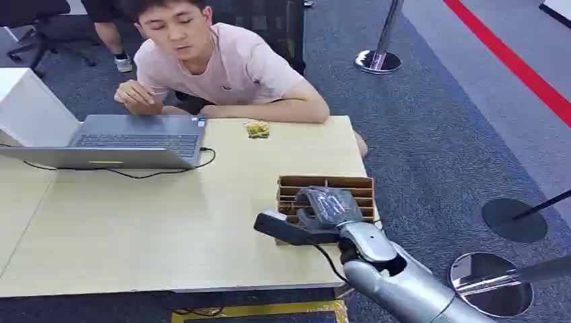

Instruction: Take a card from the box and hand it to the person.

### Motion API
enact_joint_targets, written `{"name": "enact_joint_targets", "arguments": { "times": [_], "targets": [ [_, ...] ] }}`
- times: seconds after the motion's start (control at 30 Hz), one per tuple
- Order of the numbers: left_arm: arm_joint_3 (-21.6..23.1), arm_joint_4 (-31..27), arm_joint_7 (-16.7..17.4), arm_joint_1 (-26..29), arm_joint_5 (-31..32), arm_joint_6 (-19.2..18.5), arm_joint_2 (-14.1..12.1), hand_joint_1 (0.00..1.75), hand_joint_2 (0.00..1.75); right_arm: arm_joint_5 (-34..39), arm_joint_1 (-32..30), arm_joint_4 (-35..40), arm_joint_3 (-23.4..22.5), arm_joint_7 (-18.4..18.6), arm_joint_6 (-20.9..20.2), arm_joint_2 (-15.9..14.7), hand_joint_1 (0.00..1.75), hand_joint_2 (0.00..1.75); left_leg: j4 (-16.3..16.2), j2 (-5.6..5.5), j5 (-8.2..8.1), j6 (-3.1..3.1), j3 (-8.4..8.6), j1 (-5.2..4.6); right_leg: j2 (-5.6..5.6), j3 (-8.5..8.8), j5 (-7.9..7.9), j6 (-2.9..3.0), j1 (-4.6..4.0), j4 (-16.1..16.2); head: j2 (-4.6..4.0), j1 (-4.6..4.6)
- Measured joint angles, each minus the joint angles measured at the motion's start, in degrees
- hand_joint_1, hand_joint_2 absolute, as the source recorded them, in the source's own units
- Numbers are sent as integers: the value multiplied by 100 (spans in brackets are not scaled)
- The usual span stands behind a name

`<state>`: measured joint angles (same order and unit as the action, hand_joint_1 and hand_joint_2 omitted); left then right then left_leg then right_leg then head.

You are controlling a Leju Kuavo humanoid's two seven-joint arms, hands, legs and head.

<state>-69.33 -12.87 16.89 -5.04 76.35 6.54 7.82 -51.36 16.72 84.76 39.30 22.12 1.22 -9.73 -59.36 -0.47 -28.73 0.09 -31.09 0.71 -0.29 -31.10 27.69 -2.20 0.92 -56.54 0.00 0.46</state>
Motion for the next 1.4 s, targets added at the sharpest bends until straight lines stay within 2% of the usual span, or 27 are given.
{"name": "enact_joint_targets", "arguments": {
  "times": [0.63,0.97,1.03,1.2,1.3,1.37,1.4],
  "targets": [
    [-2,0,20,0,-11,0,0,0,0,31,38,-2,83,-2,-85,7,101,175,0,0,0,0,-1,0,0,0,0,0,0,0,-2,0],
    [-4,2,2,0,-13,0,0,0,0,44,76,-9,160,-2,-118,17,106,175,0,0,0,0,-1,0,0,0,0,0,0,0,0,0],
    [-4,0,-11,0,-11,2,0,0,0,46,75,-9,164,-2,-118,17,115,175,0,0,0,0,-1,0,0,0,0,0,0,0,-2,0],
    [-4,2,-68,0,-11,17,0,0,0,48,75,-9,173,0,-127,11,110,175,0,0,0,0,0,0,0,0,0,0,0,0,-2,0],
    [-2,2,-70,0,-9,17,0,0,0,50,74,-9,192,4,-131,7,113,175,0,0,0,0,0,0,0,0,0,0,0,0,-2,0],
    [-2,0,-70,0,-2,17,0,0,0,52,74,-9,212,15,-136,2,145,175,0,0,0,0,0,0,0,0,0,0,0,0,-2,0],
    [-2,2,-70,0,0,17,0,0,0,52,74,-9,223,17,-142,-2,148,175,0,0,0,0,0,0,0,0,0,0,0,0,-2,0]
  ]
}}
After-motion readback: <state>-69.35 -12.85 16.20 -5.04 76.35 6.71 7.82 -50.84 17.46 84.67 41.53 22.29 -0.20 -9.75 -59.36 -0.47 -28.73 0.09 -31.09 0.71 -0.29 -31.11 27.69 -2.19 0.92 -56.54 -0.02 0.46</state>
